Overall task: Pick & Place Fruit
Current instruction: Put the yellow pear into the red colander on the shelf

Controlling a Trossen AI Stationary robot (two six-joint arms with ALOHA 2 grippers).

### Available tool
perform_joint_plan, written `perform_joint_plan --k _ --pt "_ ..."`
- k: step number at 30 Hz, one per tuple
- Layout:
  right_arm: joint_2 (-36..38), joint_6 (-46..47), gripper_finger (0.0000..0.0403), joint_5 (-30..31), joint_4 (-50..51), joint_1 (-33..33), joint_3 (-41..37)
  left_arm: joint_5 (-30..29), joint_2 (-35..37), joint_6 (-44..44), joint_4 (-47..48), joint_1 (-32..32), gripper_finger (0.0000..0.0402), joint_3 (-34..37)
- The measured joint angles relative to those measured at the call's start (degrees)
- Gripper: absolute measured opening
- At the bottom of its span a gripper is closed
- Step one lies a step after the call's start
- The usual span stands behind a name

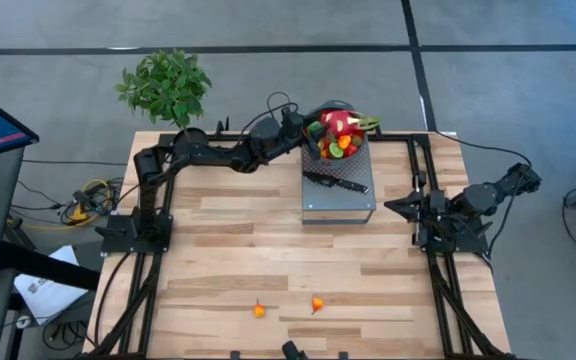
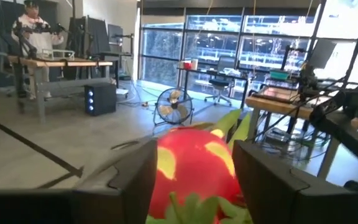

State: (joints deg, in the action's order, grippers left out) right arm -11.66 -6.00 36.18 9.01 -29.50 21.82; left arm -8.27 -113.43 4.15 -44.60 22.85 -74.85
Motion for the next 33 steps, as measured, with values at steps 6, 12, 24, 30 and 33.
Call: perform_joint_plan --k 6,12,24,30,33 --pt "0.00 0.00 0.0000 -0.11 0.03 0.00 0.00 0.20 0.51 4.03 0.01 -0.04 0.0234 0.02" --pt "0.00 0.00 0.0000 -0.13 0.03 0.02 0.00 1.47 6.48 0.84 -0.35 -0.22 0.0228 0.11" --pt "0.00 0.00 0.0000 -0.13 0.43 0.00 0.00 2.77 20.43 0.99 3.37 -3.46 0.0183 9.67" --pt "0.00 -0.01 0.0000 -0.13 0.46 0.00 0.00 2.80 24.95 1.02 3.21 -4.57 0.0161 13.40" --pt "0.00 -0.02 0.0000 -0.13 0.56 0.00 0.00 2.76 26.30 1.63 3.08 -4.79 0.0153 14.39"
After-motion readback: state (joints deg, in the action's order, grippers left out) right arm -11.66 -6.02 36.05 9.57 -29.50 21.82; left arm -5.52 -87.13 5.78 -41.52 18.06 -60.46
